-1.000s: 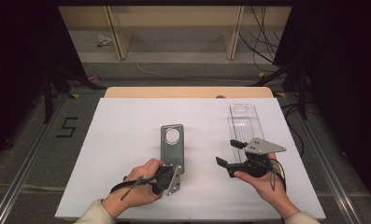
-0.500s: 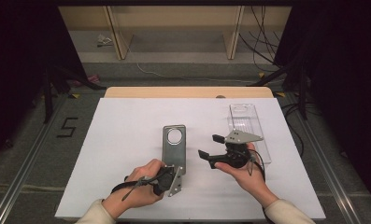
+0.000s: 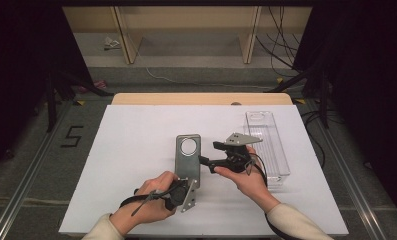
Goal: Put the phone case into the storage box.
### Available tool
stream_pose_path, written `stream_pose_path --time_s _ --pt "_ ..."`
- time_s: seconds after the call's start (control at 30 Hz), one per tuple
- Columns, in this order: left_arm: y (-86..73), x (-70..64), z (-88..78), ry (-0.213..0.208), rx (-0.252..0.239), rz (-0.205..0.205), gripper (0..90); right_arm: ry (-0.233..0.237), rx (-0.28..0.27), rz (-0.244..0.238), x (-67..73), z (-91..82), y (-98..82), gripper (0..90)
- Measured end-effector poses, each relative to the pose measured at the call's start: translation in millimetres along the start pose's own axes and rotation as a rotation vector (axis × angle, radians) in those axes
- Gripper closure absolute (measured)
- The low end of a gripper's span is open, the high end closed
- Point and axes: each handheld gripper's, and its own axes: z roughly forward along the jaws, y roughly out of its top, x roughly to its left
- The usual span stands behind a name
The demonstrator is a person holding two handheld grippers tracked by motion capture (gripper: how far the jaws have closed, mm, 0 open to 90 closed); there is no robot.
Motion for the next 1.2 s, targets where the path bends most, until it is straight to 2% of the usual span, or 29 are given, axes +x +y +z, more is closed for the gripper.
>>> stream_pose_path --time_s 0.2,0.57,0.77,1.03,1.2 --pt "1.2 -0.7 -0.2 -0.001 0.000 0.005 88.5 -0.002 0.011 0.010 -1.0 9.1 2.3 23.4" --pt "1.7 -1.1 -0.7 0.001 0.002 0.013 88.5 -0.018 0.020 0.064 -11.3 26.7 12.6 27.1" --pt "1.8 -1.3 -0.5 -0.007 0.001 0.012 88.5 -0.020 0.031 0.109 -20.5 32.6 16.4 35.4" --pt "1.9 -1.8 -0.2 -0.001 0.001 0.017 88.5 -0.006 0.051 0.140 -23.0 36.2 16.1 42.3" --pt "1.7 -1.9 -0.2 -0.001 0.002 0.019 88.5 0.000 0.060 0.152 -23.7 37.5 17.0 50.0"
